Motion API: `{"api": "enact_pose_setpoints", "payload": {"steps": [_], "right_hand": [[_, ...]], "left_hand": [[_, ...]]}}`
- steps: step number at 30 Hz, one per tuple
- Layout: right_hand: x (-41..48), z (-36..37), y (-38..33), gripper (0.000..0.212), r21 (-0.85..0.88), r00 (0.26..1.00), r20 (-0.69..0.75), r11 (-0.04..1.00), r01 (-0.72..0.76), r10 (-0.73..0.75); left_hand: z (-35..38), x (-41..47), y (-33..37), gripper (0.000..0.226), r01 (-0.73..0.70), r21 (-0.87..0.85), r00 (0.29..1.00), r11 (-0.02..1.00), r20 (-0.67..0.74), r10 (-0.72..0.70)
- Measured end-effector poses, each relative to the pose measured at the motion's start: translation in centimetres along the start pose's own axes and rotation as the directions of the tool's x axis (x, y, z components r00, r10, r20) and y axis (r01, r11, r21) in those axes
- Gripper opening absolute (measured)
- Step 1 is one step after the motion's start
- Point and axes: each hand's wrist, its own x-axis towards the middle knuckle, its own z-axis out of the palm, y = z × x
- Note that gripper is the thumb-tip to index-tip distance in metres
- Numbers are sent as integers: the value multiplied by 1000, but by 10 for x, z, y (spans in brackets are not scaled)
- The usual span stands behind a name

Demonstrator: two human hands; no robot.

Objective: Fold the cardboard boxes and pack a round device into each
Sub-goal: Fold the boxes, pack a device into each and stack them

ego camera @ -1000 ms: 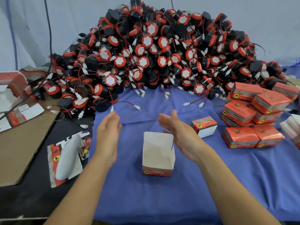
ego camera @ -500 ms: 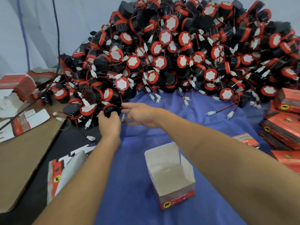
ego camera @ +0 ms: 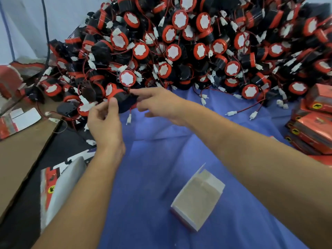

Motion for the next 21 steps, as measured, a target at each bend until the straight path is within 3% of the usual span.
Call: {"api": "enact_pose_setpoints", "payload": {"steps": [5, 10, 13, 16, 19, 21], "right_hand": [[-85, -23, -11, 34, 143, 981, -134, 977, 156, -137], [-168, -29, -3, 34, 222, 967, -187, 951, 215, -175], [-205, -21, 10, 42, 212, 956, -223, 947, 240, -192], [-226, -8, 24, 53, 325, 948, -295, 920, 221, -123], [-230, 5, 40, 57, 439, 944, -330, 883, 166, -13], [-227, 10, 50, 56, 392, 933, -357, 914, 108, 43]], "left_hand": [[-9, -71, 68, 36, 28, -134, 972, 991, 233, 4], [-36, -159, 97, 45, -224, 20, 917, 974, 344, 204], [-47, -214, 87, 52, -440, 113, 855, 891, 357, 377], [-49, -251, 62, 53, -597, 182, 781, 781, 354, 515], [-47, -263, 40, 52, -604, 238, 784, 761, 348, 514], [-49, -264, 29, 51, -612, 275, 779, 741, 370, 506]]}}
